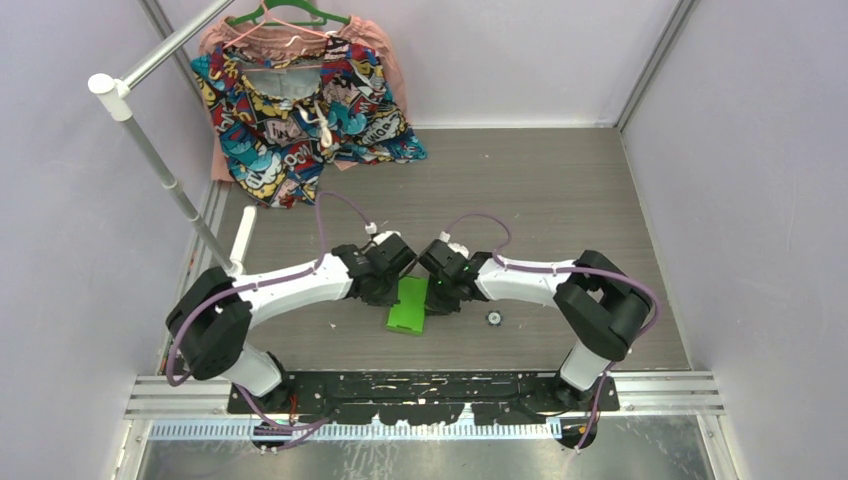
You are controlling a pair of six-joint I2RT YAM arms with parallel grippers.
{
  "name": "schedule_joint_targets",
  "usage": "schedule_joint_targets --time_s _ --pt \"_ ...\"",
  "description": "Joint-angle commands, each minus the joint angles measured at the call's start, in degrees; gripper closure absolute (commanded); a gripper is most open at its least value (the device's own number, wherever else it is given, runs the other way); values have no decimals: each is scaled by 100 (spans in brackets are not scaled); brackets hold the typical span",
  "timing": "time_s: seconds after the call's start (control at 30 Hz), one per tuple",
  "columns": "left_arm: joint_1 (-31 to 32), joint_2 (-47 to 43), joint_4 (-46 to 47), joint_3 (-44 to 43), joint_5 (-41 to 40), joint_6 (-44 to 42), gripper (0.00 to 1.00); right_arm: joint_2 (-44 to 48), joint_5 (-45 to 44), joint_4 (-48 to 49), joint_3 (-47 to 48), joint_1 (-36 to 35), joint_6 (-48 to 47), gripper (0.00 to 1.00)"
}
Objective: Fold the paper box
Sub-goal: Close the paper box at the center of the board.
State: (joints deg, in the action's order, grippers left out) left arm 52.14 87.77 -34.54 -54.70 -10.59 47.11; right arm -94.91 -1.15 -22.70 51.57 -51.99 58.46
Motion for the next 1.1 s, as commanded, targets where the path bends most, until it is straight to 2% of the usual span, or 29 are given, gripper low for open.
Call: schedule_joint_targets --time_s 0.0,0.23,0.4,0.47,0.6,0.8,0.87,1.07 --pt "252 -391 965 -680 613 290 94 -554 1682 3229 -267 -158 405 83" --pt "264 -305 779 -1084 626 229 94 -1387 2670 5166 -406 -123 913 81" --pt "373 -4 673 -1581 652 190 95 -2031 2949 6189 -474 -97 1436 81" --pt "487 246 572 -1896 637 157 94 -2088 2935 5983 -450 -70 1382 81" --pt "592 667 302 -2562 639 40 95 -1889 2737 4946 -581 175 1103 82" --pt "507 466 84 -2568 329 -150 95 -811 2513 3441 -988 472 353 81" --pt "229 262 -51 -2446 311 -272 95 -441 2406 2929 -888 478 77 81" --pt "-1129 -867 -352 -1829 309 -769 95 201 2018 1397 -224 542 -594 80"
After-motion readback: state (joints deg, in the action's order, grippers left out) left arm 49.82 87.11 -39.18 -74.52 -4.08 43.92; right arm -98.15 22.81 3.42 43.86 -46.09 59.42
